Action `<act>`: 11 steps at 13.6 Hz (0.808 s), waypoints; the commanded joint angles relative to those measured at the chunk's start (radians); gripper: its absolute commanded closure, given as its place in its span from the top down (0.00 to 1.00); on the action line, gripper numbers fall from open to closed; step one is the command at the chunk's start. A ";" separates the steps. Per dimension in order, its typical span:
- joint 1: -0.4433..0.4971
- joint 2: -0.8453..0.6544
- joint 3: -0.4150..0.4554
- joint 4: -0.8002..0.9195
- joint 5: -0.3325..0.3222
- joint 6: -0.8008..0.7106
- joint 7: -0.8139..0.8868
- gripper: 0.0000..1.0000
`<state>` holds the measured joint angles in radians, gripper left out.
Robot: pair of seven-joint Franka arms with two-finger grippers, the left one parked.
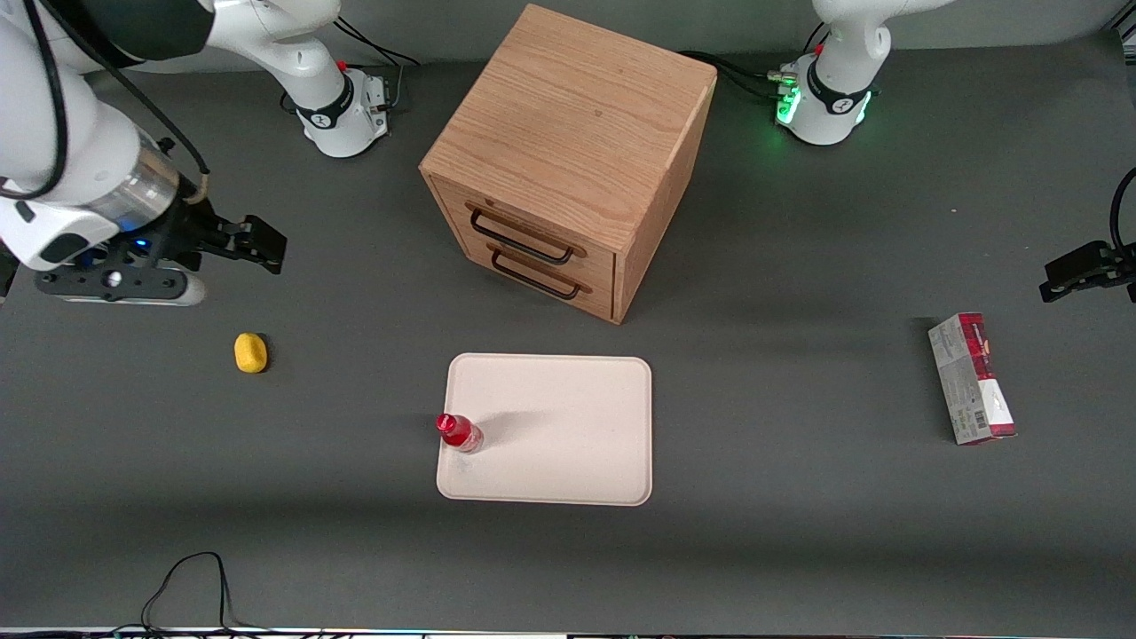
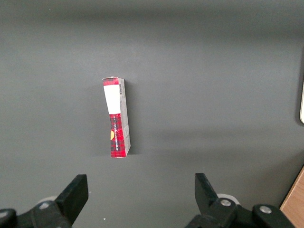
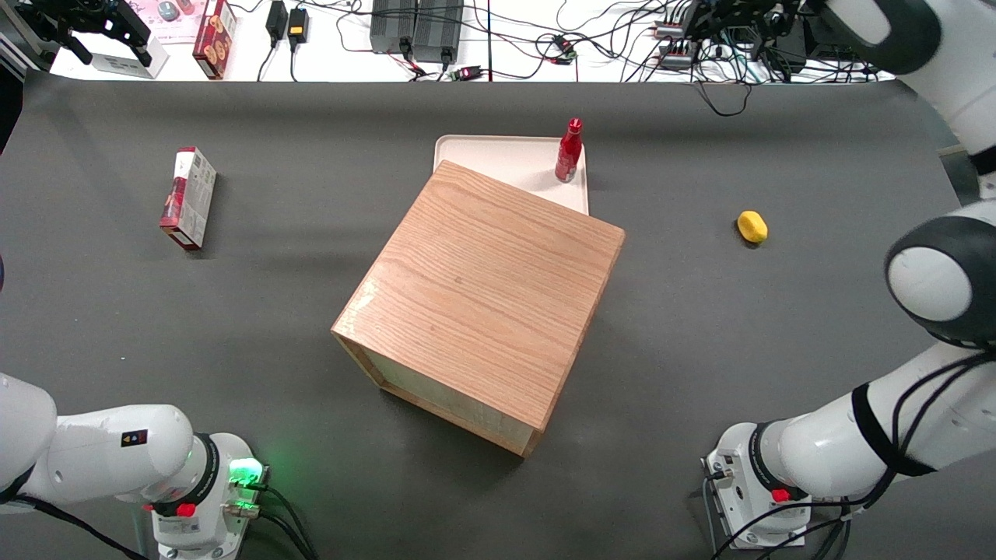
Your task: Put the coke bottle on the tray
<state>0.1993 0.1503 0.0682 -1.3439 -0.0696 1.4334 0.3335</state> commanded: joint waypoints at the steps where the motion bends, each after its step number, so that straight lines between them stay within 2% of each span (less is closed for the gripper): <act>1: -0.049 -0.119 -0.007 -0.185 0.025 0.113 -0.062 1.00; 5: -0.152 -0.163 -0.031 -0.267 0.066 0.199 -0.201 1.00; 8: -0.153 -0.153 -0.099 -0.258 0.065 0.190 -0.328 1.00; 11: -0.152 -0.161 -0.113 -0.258 0.060 0.182 -0.347 1.00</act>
<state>0.0419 0.0254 -0.0415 -1.5719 -0.0251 1.6092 0.0115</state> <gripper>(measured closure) 0.000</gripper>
